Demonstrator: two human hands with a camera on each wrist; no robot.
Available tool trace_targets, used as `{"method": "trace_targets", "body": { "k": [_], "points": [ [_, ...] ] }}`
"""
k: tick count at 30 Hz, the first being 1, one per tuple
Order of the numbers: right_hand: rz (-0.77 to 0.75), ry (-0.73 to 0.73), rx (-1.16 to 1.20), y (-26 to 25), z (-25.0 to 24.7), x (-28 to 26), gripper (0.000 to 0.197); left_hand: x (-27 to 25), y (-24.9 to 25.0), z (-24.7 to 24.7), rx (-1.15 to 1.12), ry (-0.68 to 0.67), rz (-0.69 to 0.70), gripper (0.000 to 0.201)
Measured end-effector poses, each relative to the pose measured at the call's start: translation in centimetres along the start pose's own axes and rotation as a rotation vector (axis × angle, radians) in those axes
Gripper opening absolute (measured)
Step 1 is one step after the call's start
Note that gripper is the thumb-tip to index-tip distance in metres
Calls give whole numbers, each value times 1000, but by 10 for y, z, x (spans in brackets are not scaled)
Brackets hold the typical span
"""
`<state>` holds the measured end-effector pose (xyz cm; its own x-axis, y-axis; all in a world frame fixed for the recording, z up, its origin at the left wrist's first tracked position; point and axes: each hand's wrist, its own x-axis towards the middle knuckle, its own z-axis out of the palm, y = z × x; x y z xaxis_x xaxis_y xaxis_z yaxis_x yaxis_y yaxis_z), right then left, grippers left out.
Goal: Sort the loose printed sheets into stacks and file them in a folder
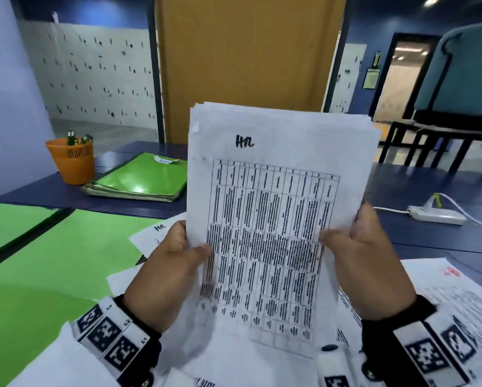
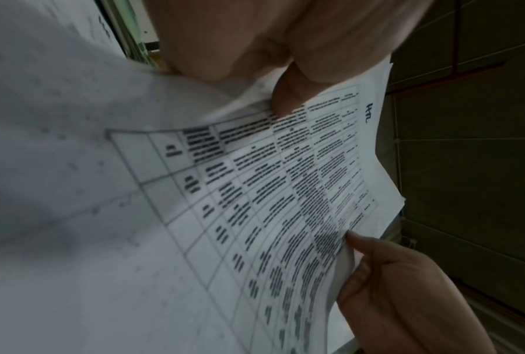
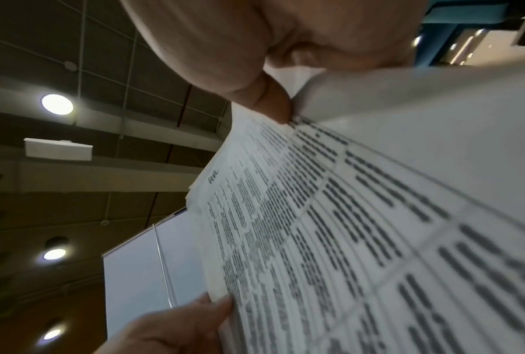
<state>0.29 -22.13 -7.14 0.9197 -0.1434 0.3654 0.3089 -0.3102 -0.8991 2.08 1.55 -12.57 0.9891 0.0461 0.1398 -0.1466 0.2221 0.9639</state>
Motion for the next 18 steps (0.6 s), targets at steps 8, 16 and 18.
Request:
{"method": "trace_targets", "body": {
  "k": [8, 16, 18],
  "points": [
    [-495, 225, -43, -52, 10, -3, 35, -18, 45, 7, 256, 87, 583, 48],
    [-365, 125, -50, -25, 7, -1, 50, -8, 24, -3, 305, -21, 410, 69],
    [-331, 81, -5, -21, 0, -1, 56, -4, 28, -4, 251, -76, 393, 62]
  ]
}}
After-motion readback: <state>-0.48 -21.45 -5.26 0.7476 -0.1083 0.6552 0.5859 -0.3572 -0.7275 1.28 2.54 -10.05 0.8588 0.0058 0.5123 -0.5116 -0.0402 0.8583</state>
